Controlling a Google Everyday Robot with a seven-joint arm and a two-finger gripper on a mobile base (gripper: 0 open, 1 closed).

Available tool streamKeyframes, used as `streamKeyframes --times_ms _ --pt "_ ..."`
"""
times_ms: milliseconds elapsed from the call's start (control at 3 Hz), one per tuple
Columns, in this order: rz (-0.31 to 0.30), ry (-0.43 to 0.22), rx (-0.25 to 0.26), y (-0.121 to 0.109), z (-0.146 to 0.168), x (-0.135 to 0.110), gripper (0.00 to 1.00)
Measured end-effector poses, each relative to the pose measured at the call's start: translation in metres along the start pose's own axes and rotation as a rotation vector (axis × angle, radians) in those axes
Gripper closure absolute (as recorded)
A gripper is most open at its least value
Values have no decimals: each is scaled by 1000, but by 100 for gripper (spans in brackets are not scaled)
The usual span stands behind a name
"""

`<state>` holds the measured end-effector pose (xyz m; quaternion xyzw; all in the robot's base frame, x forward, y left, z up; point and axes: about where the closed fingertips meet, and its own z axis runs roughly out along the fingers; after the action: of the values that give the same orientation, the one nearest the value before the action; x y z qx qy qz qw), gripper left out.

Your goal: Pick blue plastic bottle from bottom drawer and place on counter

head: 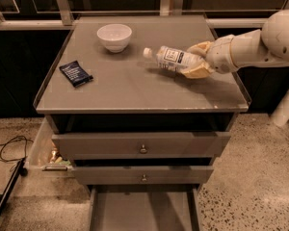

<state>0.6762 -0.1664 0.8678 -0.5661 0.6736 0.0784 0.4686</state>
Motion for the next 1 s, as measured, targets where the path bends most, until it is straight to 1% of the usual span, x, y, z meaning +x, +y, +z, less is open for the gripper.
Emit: streamKeyframes --times_ms 333,667,1000 --pt "10 7 -37 4 10 6 100" --pt "9 7 -38 4 10 6 81" --pt "9 7 -38 4 10 6 57"
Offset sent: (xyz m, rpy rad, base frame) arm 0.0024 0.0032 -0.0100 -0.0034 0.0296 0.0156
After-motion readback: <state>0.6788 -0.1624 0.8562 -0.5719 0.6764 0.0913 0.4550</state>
